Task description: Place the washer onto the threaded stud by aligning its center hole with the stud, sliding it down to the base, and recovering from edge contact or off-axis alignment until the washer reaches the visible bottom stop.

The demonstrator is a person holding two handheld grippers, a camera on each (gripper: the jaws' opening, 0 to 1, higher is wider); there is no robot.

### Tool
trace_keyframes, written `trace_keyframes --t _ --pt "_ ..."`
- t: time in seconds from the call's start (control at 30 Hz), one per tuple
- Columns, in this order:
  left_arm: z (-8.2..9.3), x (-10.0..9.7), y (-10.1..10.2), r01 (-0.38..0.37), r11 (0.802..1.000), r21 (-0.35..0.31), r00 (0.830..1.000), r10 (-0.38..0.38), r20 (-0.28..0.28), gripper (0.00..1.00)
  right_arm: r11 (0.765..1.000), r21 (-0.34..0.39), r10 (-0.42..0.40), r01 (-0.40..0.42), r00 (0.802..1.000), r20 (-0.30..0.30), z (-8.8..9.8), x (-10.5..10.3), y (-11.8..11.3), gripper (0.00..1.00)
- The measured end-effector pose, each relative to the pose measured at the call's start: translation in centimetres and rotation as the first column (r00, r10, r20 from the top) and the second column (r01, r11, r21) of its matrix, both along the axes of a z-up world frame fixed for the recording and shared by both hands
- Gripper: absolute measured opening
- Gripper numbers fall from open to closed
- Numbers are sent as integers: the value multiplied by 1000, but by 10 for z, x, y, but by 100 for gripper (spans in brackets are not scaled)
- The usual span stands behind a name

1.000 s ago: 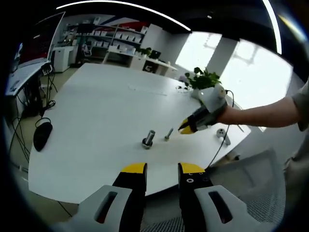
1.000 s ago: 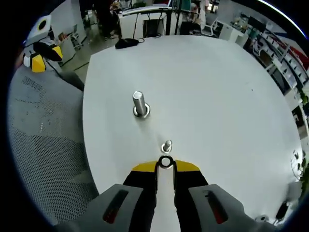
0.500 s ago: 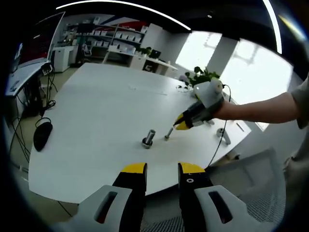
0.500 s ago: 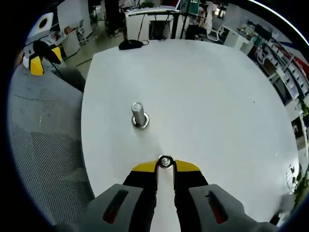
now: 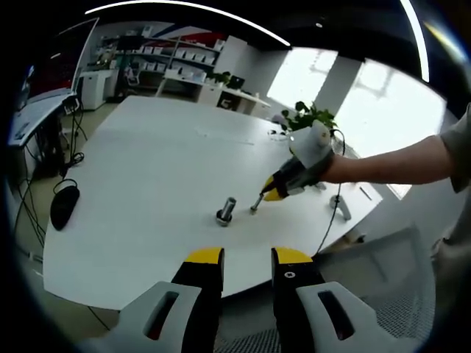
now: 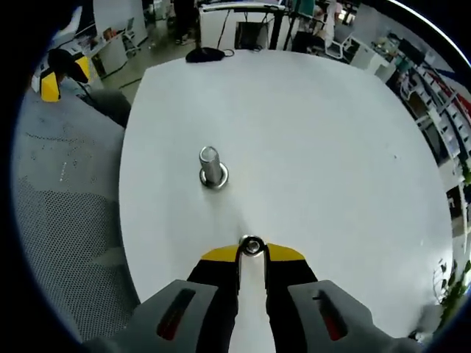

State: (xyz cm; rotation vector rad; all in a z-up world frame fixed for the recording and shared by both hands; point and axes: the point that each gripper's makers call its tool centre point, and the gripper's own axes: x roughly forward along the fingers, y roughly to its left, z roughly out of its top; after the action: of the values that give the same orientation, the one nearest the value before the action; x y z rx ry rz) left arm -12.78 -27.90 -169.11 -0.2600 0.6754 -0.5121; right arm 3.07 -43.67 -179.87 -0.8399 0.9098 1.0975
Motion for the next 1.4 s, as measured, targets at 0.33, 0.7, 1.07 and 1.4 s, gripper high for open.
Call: trace_keyframes --t 0.33,0.7,1.07,1.4 --pt "-2 -1 -1 9 1000 5 1000 -9 -12 23 999 -42 19 -20 999 -32 -22 3 2 14" --pt "-4 -1 -2 14 1000 8 1000 -13 -22 23 993 -100 60 -63 998 -38 -42 2 0 14" --pt "-6 -3 -2 22 1000 16 999 -21 -36 23 999 -48 7 -10 998 -63 -39 -2 -2 22" --pt "-8 -4 -2 28 999 20 999 -27 -44 23 955 178 -222 236 970 -98 -11 -13 -21 28"
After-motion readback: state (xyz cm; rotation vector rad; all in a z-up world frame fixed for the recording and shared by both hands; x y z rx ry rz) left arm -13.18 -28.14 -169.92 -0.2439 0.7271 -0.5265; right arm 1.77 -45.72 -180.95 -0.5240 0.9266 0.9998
